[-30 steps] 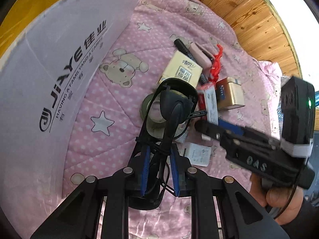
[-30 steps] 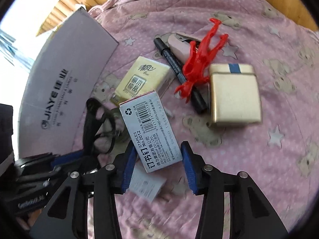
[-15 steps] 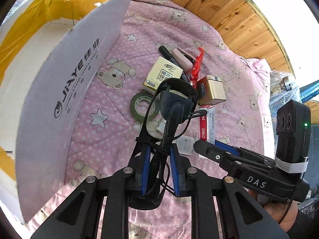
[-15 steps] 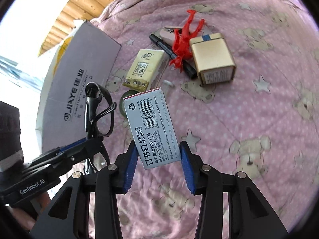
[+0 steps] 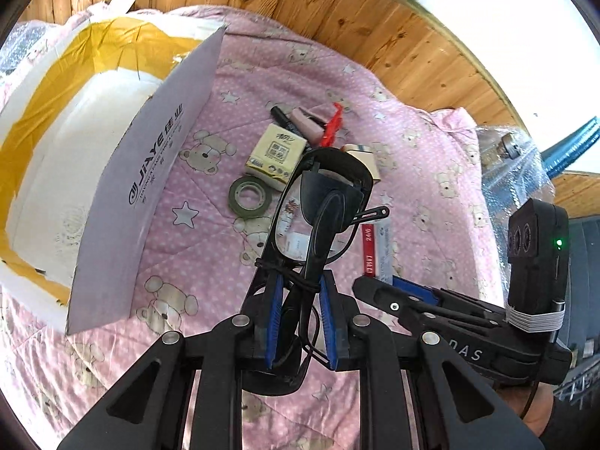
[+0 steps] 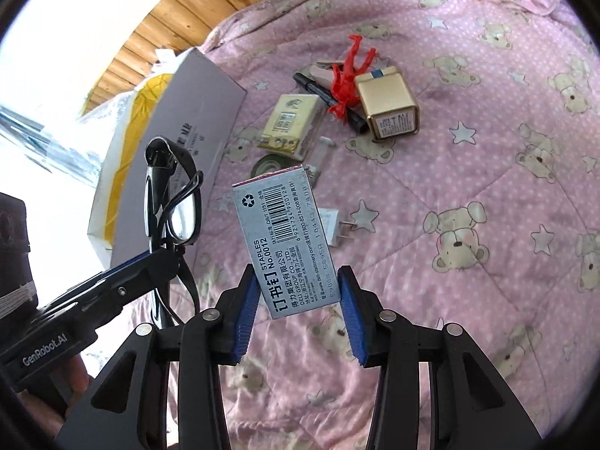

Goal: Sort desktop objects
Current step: 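Carry the eyeglasses and staples box in both tools over the cardboard box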

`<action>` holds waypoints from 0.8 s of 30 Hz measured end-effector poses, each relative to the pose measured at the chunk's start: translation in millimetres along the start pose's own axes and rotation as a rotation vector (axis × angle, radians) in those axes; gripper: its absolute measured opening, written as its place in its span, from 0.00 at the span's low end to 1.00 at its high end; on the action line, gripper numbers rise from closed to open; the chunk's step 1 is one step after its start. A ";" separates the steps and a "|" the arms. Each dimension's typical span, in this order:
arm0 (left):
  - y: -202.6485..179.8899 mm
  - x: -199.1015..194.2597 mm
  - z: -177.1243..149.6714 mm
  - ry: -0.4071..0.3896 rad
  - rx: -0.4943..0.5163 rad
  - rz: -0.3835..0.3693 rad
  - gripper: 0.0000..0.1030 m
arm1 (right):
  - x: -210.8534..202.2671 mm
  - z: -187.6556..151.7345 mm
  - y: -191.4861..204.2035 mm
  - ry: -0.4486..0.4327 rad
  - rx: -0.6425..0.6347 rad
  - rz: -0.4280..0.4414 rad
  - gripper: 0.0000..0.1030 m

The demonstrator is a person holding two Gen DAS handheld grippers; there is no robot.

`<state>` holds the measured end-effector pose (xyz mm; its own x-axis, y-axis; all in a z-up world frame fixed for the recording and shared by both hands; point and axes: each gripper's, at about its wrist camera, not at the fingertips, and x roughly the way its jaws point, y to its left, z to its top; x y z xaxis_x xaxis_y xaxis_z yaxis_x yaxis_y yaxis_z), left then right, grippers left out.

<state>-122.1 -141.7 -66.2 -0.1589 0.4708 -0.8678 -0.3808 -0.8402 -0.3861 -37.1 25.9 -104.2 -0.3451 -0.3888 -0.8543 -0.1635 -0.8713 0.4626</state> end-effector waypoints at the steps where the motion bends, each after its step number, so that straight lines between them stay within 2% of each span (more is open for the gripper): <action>1: -3.2 -4.8 -2.5 -0.008 0.008 -0.001 0.20 | -3.2 -2.7 2.9 -0.005 -0.006 0.000 0.43; 14: -14.9 -53.1 -23.3 -0.092 0.037 -0.029 0.20 | -35.1 -22.7 39.3 -0.069 -0.074 -0.020 0.43; 24: -15.4 -75.1 -35.2 -0.129 0.039 -0.061 0.20 | -40.9 -28.7 59.4 -0.092 -0.100 -0.043 0.43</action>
<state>-72.3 -173.6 -6.1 -0.2489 0.5531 -0.7951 -0.4276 -0.7993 -0.4221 -6.2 -18.6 -48.6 -0.4241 -0.3257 -0.8450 -0.0884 -0.9137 0.3966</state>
